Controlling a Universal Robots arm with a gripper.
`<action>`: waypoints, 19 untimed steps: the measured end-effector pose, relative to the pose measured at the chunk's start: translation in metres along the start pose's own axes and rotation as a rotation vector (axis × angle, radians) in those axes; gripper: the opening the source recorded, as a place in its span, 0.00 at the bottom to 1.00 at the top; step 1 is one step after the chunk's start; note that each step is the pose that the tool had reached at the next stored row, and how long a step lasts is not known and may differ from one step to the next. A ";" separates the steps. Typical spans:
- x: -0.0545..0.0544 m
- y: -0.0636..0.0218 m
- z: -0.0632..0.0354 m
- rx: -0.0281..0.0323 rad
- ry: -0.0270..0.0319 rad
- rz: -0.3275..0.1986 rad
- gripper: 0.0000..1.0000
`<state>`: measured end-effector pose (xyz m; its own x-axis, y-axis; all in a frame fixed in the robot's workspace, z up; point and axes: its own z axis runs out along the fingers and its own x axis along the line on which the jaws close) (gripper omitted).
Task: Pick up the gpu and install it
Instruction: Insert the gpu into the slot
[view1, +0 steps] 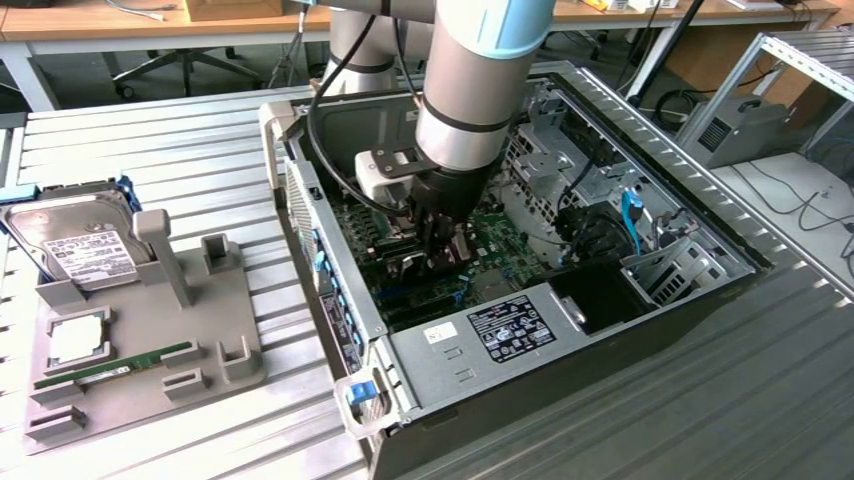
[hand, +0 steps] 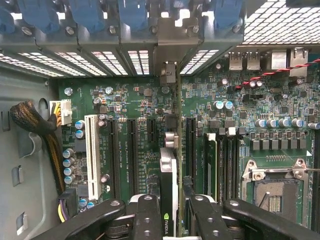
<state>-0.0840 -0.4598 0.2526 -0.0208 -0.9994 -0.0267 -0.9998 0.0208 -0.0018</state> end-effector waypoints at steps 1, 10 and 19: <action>0.000 0.0001 0.0000 0.0000 -0.0001 0.000 0.27; 0.000 0.0021 0.0000 0.0055 -0.0001 0.000 0.27; 0.000 0.0036 -0.0002 0.0129 -0.0004 0.000 0.27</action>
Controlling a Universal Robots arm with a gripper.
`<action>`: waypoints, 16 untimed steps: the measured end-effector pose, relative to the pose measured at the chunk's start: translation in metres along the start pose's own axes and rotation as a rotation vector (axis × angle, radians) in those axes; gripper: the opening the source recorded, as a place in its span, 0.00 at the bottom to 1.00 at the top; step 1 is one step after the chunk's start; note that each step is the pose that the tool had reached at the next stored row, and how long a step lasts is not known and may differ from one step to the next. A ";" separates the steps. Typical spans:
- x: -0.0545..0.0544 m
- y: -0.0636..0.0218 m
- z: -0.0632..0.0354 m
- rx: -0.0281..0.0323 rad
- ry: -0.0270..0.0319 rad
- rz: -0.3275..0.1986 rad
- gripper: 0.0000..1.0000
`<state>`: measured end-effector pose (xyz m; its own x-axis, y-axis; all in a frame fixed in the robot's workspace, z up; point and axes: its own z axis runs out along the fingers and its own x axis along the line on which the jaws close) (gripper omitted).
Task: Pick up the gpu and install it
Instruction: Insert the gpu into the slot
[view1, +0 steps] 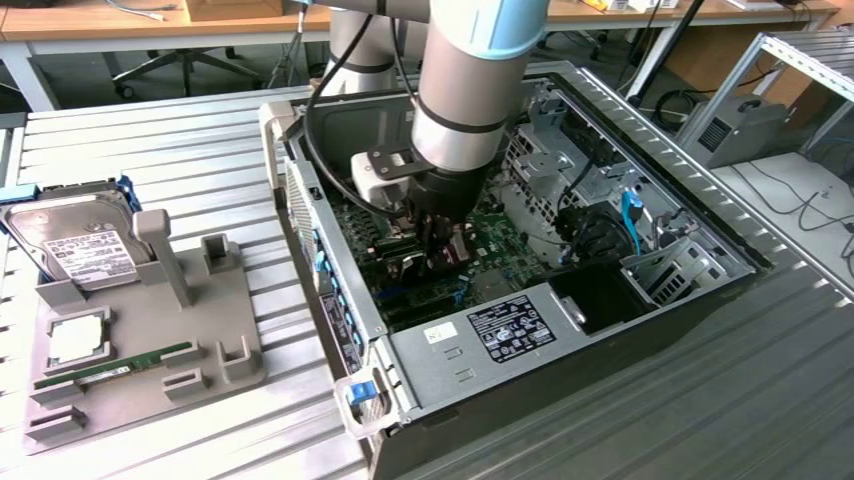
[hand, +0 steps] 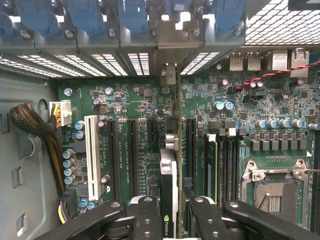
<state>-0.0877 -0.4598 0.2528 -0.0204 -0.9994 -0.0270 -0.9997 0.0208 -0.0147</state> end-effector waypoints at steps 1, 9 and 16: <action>0.000 0.0002 0.0000 0.0006 0.0000 0.000 0.27; 0.000 0.0021 -0.0001 0.0067 -0.0001 0.000 0.27; 0.000 0.0026 -0.0002 0.0078 -0.0012 0.000 0.27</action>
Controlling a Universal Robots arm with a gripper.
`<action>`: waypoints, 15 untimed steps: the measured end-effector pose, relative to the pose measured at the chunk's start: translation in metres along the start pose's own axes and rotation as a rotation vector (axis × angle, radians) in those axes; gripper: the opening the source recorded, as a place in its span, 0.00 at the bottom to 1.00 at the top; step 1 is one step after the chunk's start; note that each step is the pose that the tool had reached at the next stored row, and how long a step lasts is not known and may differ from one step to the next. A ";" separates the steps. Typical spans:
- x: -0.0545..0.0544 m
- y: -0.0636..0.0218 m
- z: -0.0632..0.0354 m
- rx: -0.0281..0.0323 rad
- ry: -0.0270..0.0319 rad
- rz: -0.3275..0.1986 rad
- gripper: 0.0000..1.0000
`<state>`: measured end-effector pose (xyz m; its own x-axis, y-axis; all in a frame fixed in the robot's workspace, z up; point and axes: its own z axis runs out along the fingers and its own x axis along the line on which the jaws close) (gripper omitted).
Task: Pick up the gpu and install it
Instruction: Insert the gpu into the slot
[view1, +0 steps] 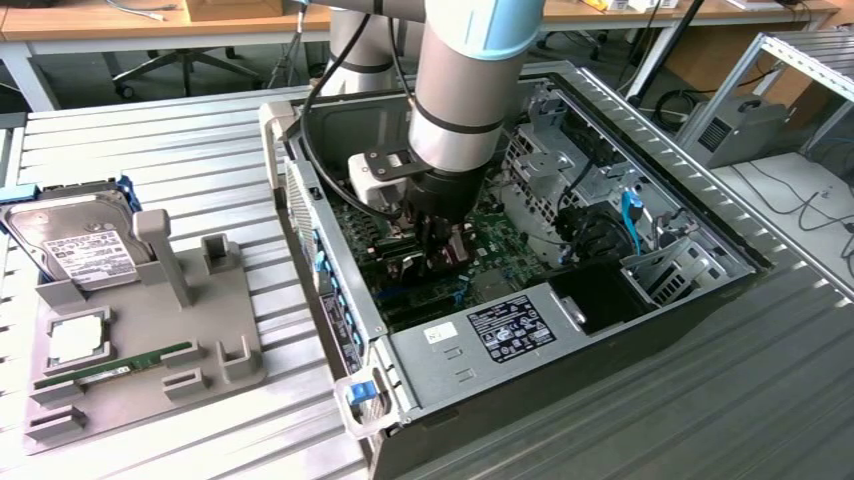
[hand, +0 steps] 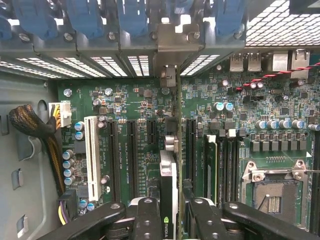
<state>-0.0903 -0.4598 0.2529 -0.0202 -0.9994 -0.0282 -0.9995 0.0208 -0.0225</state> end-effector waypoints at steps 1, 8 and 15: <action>0.000 0.0000 -0.0001 0.0002 -0.0002 0.000 0.27; 0.000 0.0000 -0.0005 0.0000 0.0001 0.000 0.27; 0.000 0.0000 -0.0005 0.0000 -0.0003 0.000 0.46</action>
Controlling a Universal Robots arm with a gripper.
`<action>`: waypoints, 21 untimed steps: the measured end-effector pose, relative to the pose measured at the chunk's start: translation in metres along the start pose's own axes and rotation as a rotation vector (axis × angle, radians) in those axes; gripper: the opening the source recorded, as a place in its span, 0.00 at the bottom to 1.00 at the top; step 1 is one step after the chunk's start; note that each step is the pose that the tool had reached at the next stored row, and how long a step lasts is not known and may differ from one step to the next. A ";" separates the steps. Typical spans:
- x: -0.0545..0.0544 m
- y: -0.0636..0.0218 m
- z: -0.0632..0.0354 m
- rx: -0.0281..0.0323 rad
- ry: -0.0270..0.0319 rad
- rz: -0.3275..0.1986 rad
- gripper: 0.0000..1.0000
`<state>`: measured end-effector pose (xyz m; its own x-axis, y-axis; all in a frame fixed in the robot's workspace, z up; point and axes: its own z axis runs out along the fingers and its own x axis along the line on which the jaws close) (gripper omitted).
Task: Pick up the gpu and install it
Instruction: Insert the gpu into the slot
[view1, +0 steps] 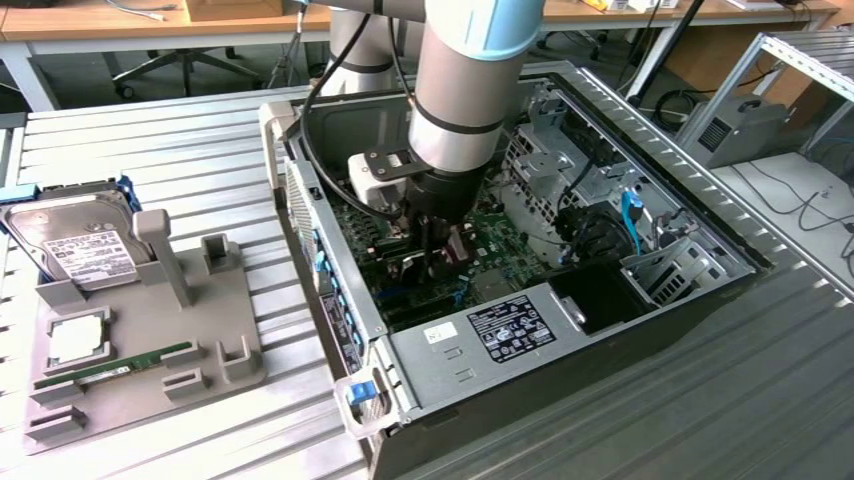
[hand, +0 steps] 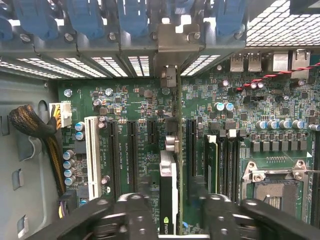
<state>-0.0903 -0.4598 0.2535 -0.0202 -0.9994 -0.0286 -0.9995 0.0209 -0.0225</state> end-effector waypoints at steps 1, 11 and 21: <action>0.000 0.0000 0.0000 -0.0001 -0.0007 0.000 0.52; 0.000 -0.0001 -0.0049 -0.0001 -0.0034 0.000 0.71; 0.000 -0.0003 -0.0115 0.0000 -0.0034 0.000 0.71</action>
<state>-0.0902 -0.4597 0.2649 -0.0202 -0.9993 -0.0320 -0.9995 0.0209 -0.0225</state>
